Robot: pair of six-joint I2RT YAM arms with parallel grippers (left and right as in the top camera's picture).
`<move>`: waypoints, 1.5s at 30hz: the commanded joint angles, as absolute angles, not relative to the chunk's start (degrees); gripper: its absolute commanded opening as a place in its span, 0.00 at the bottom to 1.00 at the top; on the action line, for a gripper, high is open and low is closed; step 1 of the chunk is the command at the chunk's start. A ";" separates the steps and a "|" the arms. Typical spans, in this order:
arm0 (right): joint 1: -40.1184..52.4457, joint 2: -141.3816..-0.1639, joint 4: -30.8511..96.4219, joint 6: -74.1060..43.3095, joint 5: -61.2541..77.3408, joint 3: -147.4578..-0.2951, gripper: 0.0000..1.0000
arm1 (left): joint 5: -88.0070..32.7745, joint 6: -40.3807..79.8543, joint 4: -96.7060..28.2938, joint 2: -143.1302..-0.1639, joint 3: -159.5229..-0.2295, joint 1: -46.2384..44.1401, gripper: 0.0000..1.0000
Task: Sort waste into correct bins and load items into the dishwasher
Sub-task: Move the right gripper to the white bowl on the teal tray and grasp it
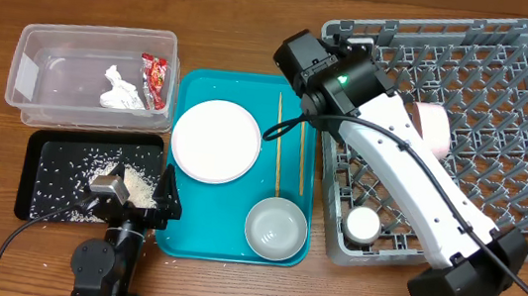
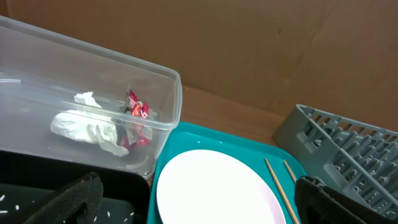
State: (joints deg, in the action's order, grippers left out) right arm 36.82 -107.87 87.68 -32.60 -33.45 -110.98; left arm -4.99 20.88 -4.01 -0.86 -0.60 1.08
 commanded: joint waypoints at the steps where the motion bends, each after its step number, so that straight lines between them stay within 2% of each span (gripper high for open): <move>1: 36.58 -106.72 87.42 -32.60 -19.25 -111.81 0.66 | -5.43 21.02 -3.92 -0.25 -0.27 0.71 1.00; 2: 36.27 -106.72 87.42 -31.16 -15.84 -111.77 0.57 | -5.43 21.02 -3.92 -0.25 -0.27 0.71 1.00; 3: 36.12 -106.72 88.20 -30.04 -15.81 -111.77 0.56 | -5.43 21.02 -3.92 -0.25 -0.27 0.71 1.00; 6: 34.68 -106.65 88.82 -34.50 -23.24 -111.85 0.57 | -5.43 21.02 -3.92 -0.25 -0.27 0.71 1.00; 8: 32.58 -106.61 89.10 -37.26 -28.53 -111.83 0.63 | -5.41 21.02 -3.92 -0.25 -0.27 0.71 1.00; 11: 27.40 -106.61 88.36 -37.43 -30.04 -111.83 0.64 | -5.43 21.02 -3.92 -0.25 -0.27 0.71 1.00; 13: 23.75 -106.61 87.37 -33.23 -23.03 -111.83 0.53 | -5.43 21.02 -3.92 -0.25 -0.27 0.71 1.00; 14: 22.22 -106.61 86.85 -28.73 -15.11 -111.74 0.42 | -5.43 21.02 -3.92 -0.25 -0.27 0.71 1.00; 16: 21.56 -106.61 86.89 -21.91 -3.70 -111.11 0.42 | -5.43 21.02 -3.92 -0.25 -0.27 0.71 1.00; 18: 23.03 -106.61 88.36 -15.20 5.80 -109.47 0.43 | -5.43 21.02 -3.92 -0.25 -0.27 0.71 1.00; 23: 31.16 -106.61 87.15 -10.20 10.63 -103.48 0.45 | -5.43 21.02 -3.92 -0.25 -0.27 0.71 1.00; 26: 37.76 -106.61 83.50 -8.40 10.31 -100.20 0.47 | -5.43 21.02 -3.92 -0.25 -0.27 0.71 1.00; 28: 45.74 -106.61 79.31 -3.01 4.84 -94.39 0.48 | -5.43 21.02 -3.92 -0.25 -0.27 0.71 1.00; 32: 51.16 -106.61 73.52 0.99 1.17 -86.91 0.48 | -5.41 21.02 -3.92 -0.25 -0.27 0.71 1.00; 36: 51.99 -106.61 67.99 1.78 -3.81 -79.55 0.52 | -5.43 21.02 -3.92 -0.25 -0.27 0.71 1.00; 39: 50.96 -106.61 63.22 4.19 -4.19 -77.23 0.50 | -5.43 21.02 -3.92 -0.25 -0.27 0.71 1.00; 45: 50.98 -106.26 66.54 6.48 -2.15 -81.01 0.50 | -5.43 21.02 -3.92 -0.25 -0.27 0.71 1.00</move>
